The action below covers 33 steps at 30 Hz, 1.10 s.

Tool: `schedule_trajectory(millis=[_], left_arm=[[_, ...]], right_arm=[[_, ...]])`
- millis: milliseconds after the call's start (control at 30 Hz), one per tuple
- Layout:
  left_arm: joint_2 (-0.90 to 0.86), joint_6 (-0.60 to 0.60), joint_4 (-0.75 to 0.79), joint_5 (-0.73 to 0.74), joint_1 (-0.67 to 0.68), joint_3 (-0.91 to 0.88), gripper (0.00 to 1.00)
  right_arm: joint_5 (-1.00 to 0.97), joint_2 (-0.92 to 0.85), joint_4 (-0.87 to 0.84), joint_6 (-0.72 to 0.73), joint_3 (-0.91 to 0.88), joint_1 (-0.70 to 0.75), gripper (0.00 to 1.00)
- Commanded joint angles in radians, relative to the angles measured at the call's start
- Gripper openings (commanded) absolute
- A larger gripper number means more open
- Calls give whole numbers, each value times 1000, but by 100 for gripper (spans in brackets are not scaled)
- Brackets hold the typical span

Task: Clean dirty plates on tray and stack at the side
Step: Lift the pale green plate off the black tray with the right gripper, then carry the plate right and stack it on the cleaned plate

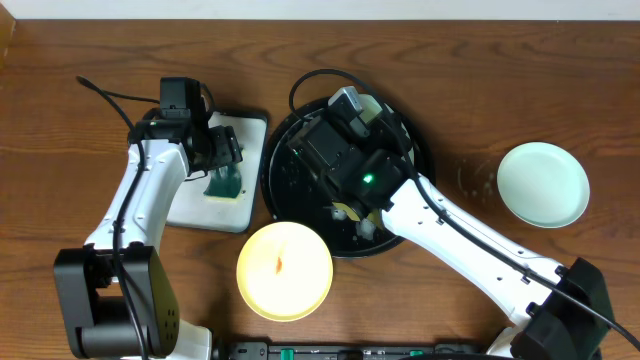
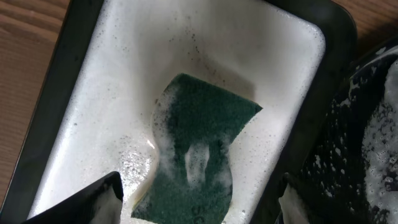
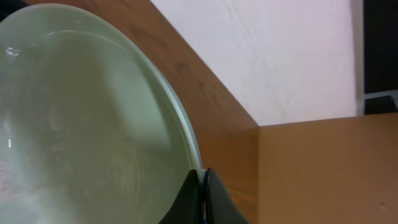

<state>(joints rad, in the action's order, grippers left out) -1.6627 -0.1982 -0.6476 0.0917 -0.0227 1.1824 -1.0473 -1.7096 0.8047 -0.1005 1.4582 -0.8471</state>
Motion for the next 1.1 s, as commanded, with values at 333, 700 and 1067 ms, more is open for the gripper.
schedule_trajectory(millis=[333,700,1067], left_arm=[[-2,2,-3,2,-5,-14,80],[-2,2,-3,2,-5,-14,80],[-2,2,-3,2,-5,-14,80]], right_arm=[[465,46,123,343,16,280,1],[927,132,134,240,16,597,1],[211,159,97,140,15,234,1]])
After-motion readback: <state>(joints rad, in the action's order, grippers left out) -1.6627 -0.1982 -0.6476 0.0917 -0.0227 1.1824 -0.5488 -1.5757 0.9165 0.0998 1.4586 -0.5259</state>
